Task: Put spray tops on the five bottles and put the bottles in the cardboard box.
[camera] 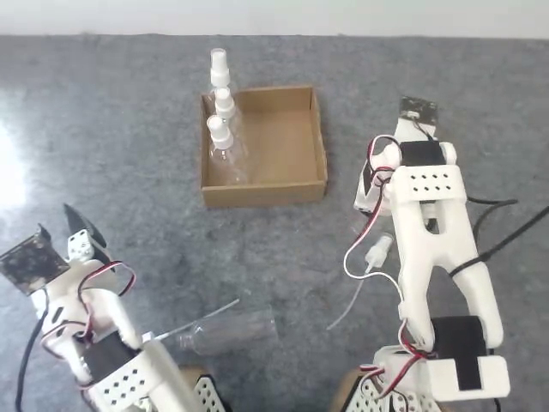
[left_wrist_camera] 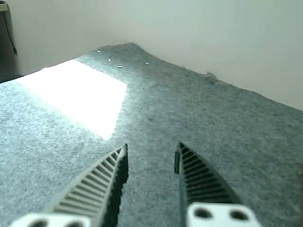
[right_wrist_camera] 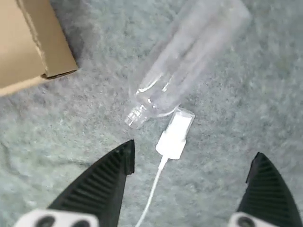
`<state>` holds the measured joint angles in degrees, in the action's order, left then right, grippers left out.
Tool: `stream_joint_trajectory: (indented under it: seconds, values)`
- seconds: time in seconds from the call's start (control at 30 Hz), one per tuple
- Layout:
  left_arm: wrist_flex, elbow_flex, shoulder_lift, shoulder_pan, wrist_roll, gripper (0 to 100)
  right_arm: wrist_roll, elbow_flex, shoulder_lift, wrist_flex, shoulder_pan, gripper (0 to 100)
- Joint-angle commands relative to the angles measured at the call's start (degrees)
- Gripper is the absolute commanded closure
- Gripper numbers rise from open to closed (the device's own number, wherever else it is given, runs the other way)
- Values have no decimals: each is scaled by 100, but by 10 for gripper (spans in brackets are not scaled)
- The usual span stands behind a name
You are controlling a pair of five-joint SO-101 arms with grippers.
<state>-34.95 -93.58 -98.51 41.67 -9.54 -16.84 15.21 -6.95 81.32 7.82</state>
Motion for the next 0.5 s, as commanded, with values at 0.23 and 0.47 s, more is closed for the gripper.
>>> stream_joint_trajectory:
  seconds: [0.23,0.47]
  values:
    - [158,48,-105,-18,35,847,3393,-70,-382,-180,-92,667]
    - [158,48,-105,-26,35,847,5538,-70,-347,-180,-48,666]
